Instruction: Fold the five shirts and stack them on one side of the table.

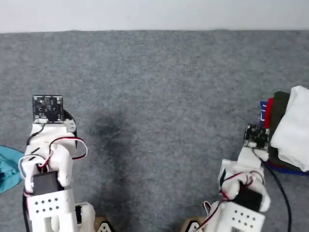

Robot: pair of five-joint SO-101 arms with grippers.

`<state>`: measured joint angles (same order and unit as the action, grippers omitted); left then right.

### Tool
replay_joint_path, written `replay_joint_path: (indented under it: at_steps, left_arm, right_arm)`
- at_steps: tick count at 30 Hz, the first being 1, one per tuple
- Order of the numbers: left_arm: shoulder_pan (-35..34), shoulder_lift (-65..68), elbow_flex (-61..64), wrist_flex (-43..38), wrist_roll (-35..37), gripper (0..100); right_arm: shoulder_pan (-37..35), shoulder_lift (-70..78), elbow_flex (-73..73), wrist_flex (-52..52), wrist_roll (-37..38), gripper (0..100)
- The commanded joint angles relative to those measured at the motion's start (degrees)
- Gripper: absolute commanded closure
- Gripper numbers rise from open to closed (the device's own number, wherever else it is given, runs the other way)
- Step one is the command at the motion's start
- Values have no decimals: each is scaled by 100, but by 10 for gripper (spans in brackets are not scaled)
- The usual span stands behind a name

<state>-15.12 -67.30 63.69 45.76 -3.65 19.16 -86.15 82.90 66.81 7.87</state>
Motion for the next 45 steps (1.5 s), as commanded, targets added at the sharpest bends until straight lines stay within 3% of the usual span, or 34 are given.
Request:
replay_joint_path:
  at_steps: [1, 6, 12, 21, 27, 36, 45]
  left_arm:
    - [9, -35, -655, 475, -105, 985]
    - [-18, -35, -1024, 818, -659, 985]
    - [-18, -35, -1446, 835, -686, 985]
    - [0, -35, -2334, 835, -668, 985]
    - [-9, -26, -2800, 905, -668, 985]
    - [0, -70, -2993, 1486, -668, 985]
    - [-9, -70, -2993, 1486, -668, 985]
  right_arm:
    - [-57, -945, 396, -66, 70, 988]
    - [-303, -1833, 879, 215, 18, 988]
    - [-910, -1701, 1125, 251, -466, 988]
    - [-1631, -1780, 1354, 848, -501, 988]
    - [-1200, -1780, 1187, 875, -651, 988]
    - [-259, -1780, 1345, 892, -3086, 988]
    - [-268, -1771, 1345, 892, -3270, 987]
